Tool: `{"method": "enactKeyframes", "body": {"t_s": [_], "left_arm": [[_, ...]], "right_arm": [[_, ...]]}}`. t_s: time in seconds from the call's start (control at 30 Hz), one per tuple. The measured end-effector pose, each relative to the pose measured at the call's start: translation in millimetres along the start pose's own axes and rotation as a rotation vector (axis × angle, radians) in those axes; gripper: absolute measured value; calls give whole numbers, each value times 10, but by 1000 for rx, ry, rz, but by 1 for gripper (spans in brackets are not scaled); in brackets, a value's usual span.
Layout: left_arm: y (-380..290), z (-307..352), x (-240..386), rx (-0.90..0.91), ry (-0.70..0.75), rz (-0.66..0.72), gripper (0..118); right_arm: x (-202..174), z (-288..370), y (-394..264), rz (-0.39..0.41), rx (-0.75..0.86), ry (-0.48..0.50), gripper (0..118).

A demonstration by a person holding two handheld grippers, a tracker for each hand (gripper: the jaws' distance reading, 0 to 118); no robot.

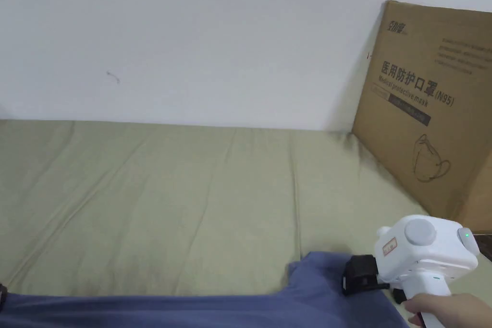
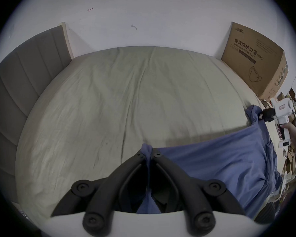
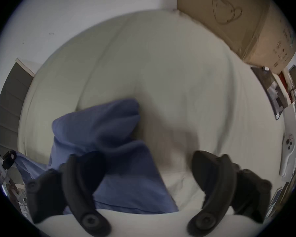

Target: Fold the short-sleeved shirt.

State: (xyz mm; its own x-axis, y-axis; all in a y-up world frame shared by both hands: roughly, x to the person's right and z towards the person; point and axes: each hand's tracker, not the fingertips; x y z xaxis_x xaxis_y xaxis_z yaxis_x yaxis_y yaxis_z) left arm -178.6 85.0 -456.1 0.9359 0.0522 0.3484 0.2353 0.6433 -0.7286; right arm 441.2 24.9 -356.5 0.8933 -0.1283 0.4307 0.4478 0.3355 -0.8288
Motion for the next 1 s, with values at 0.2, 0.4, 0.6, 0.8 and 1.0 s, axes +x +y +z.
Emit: {"method": "enactKeyframes", "body": {"t_s": [0.2,0.4,0.6,0.8,1.0], "left_arm": [[-28,-23,67,-46,15,-20,3],[84,416,112,-13,13,4,3],[612,1300,250,150,-4,-5,3],[1215,1935,207,296,-3,69,3],[1937,2212,144,409,11,87,3]], "right_arm": [[-487,341,-330,208,44,-18,2],[-554,1098,-578,144,219,19,2],[-424,2385,-514,77,351,102,2],[-610,3497,-254,105,541,61,2],[-781,4098,462,125,670,34,2]]}}
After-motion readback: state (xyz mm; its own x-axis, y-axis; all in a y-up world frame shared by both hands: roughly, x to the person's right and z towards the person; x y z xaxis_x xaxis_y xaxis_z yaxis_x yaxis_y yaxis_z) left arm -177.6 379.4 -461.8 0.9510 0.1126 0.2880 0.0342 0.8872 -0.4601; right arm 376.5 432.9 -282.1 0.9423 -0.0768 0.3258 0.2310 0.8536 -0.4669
